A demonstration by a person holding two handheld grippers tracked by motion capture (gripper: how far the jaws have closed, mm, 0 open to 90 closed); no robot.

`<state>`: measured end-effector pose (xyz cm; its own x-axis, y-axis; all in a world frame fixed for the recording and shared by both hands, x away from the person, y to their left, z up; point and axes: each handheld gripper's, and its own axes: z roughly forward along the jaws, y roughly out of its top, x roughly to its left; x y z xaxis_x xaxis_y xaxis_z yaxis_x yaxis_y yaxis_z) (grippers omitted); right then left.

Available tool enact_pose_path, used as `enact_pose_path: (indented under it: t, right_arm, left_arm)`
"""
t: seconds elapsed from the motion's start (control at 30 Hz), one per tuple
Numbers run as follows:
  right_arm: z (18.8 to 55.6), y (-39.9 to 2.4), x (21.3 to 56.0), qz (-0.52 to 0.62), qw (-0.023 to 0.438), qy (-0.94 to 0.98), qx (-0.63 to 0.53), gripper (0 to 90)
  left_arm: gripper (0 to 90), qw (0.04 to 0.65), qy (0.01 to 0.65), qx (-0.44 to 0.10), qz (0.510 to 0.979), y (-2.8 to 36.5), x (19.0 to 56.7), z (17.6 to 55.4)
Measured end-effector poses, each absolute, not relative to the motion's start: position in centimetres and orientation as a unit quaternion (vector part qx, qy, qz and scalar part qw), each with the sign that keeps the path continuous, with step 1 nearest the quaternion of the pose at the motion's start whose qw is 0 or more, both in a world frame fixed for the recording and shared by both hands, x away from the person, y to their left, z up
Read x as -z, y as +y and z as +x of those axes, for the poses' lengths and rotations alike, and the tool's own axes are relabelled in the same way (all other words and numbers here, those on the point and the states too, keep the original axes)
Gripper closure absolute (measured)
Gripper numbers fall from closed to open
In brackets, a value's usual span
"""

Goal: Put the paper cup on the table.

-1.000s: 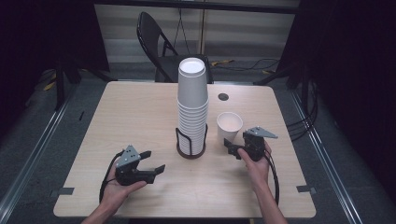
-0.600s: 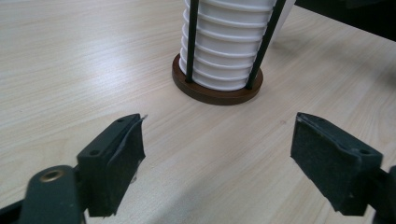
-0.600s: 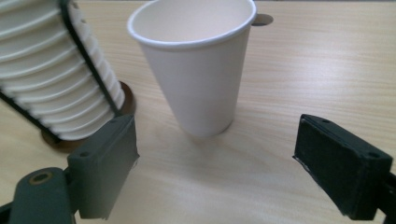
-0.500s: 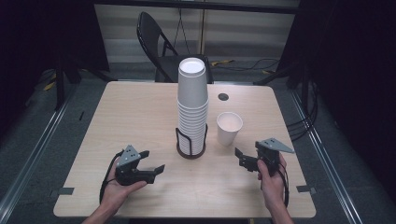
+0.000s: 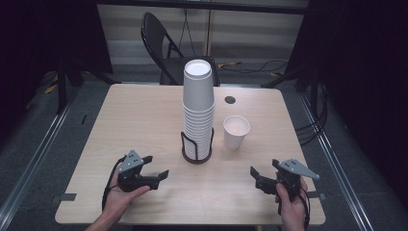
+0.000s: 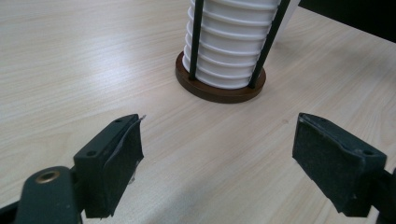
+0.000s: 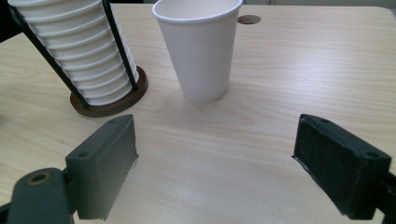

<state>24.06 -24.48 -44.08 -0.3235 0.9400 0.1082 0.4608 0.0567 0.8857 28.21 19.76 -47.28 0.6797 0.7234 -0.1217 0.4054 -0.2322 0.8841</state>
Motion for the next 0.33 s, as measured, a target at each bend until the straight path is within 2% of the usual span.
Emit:
enact_pose_path:
  t: [0.13,0.33]
  right_arm:
    - [22.9,-25.2,45.1,0.529,0.270,0.666,-0.450,13.0]
    - [23.0,-25.8,46.6,0.543,0.270,0.661,-0.443,13.1]
  left_arm:
    - [15.7,0.502,0.364,-0.164,0.767,19.9,47.3,28.2]
    - [15.7,0.499,0.378,-0.165,0.762,20.1,47.5,28.4]
